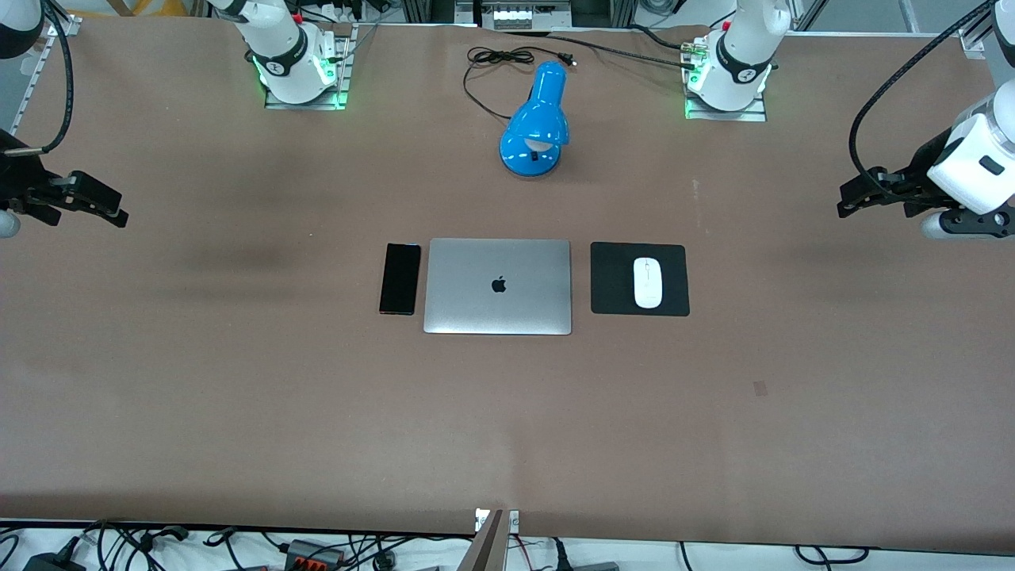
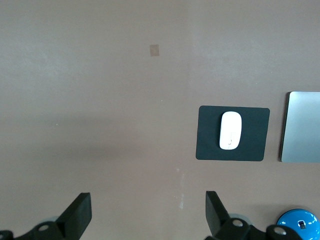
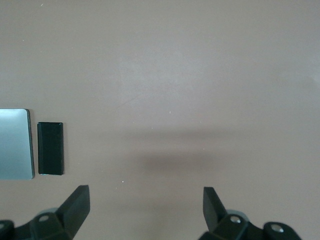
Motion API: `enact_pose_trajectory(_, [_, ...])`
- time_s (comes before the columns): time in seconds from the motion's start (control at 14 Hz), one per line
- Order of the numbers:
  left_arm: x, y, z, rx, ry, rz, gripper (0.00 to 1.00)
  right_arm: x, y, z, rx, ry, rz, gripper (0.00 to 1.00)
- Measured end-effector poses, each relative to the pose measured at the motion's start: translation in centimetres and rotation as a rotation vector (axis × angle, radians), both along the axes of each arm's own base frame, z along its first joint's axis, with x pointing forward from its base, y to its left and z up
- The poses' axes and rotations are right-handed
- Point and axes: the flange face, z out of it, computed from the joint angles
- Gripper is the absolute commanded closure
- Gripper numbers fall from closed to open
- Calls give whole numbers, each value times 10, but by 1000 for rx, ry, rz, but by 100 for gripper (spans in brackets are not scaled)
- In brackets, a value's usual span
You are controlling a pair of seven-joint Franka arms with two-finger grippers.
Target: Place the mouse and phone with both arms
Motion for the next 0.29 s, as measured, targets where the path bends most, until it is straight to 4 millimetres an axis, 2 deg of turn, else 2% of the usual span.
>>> enact_pose_trajectory(0.29, [0,0,0,0,4,-1,0,0,0,0,0,0,0,0])
